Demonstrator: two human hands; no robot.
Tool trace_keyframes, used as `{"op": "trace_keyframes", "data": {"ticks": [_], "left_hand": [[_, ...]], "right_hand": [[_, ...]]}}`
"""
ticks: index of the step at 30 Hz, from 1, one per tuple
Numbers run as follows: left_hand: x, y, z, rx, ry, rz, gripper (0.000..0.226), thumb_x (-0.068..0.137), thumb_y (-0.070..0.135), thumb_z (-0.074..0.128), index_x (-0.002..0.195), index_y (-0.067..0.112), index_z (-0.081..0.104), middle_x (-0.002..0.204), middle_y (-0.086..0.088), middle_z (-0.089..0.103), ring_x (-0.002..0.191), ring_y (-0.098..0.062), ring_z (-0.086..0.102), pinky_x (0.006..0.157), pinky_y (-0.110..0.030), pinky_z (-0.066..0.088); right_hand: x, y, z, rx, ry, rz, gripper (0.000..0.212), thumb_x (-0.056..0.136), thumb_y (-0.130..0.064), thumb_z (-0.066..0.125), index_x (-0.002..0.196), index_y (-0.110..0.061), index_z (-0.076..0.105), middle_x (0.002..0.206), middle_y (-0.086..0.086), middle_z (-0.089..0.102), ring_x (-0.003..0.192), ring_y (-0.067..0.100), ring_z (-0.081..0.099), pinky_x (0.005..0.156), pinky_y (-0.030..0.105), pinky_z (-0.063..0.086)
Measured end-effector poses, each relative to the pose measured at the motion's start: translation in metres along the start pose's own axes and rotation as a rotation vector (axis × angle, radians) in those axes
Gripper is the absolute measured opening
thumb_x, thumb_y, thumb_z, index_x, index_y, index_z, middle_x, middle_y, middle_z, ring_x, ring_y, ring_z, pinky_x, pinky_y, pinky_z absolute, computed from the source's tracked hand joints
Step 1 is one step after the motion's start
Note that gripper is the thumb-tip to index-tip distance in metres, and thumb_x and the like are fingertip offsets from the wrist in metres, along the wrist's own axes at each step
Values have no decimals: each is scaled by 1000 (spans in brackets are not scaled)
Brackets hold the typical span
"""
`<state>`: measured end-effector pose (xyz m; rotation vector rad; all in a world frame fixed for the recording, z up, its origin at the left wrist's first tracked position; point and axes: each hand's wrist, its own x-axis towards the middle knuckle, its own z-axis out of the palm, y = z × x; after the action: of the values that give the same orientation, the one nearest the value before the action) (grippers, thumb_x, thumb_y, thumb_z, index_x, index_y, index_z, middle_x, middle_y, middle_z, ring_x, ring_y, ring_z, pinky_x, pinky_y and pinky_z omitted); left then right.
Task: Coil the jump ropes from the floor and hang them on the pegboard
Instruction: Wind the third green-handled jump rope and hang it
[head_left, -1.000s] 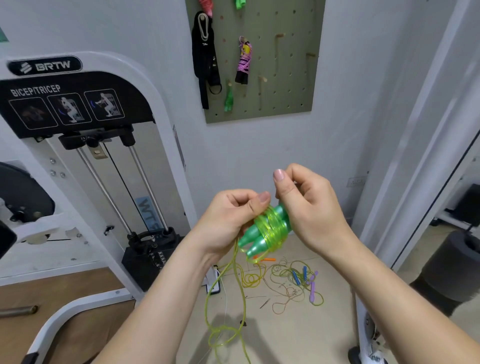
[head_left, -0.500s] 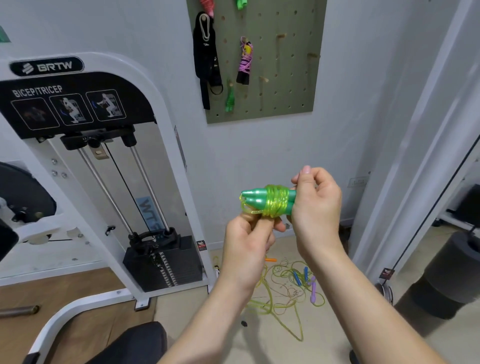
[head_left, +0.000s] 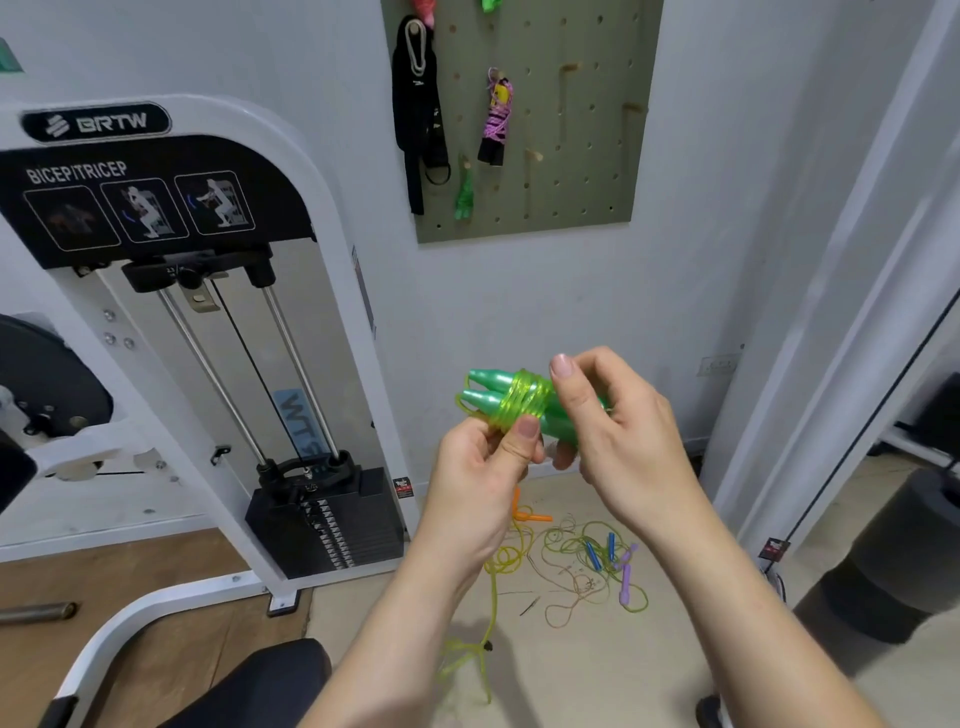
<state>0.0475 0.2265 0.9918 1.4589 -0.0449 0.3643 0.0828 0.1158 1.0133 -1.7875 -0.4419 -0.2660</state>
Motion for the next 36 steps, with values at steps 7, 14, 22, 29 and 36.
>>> {"op": "trace_keyframes", "data": {"ticks": [7,14,22,29,36], "left_hand": [[6,11,2,-155,50,11,28,78,27,56,68,1,53,56,-2,53,42,-2,40,43,-12,31],[11,3,0,217,82,-44,30,89,29,64,65,12,65,52,-1,52,46,-11,41,48,-23,36],[10,4,-18,1234,72,593,13,83,30,63,81,20,71,64,5,61,56,-21,59,45,-28,45],[32,23,-42,1281,-232,731,36,87,50,51,78,21,71,67,5,58,59,-19,57,47,-31,47],[37,44,-33,608,-375,107,13,68,23,82,67,15,72,56,10,61,53,2,51,54,-12,39]], "right_hand": [[-9,-5,-5,337,12,-19,8,89,-5,65,96,-7,61,76,1,67,59,15,64,58,29,53],[-1,16,9,-109,343,-268,14,83,-11,69,96,-15,66,89,4,58,77,-1,58,69,13,45],[10,30,3,-433,179,-295,16,84,-8,69,100,-11,67,86,-3,48,71,5,44,65,19,39],[24,2,-26,-544,-376,-147,13,85,-24,72,98,-24,70,71,-12,61,68,3,53,62,10,37],[28,-18,-53,-136,-732,35,9,89,-12,66,97,-13,71,64,-8,62,53,14,57,51,15,42]]}}
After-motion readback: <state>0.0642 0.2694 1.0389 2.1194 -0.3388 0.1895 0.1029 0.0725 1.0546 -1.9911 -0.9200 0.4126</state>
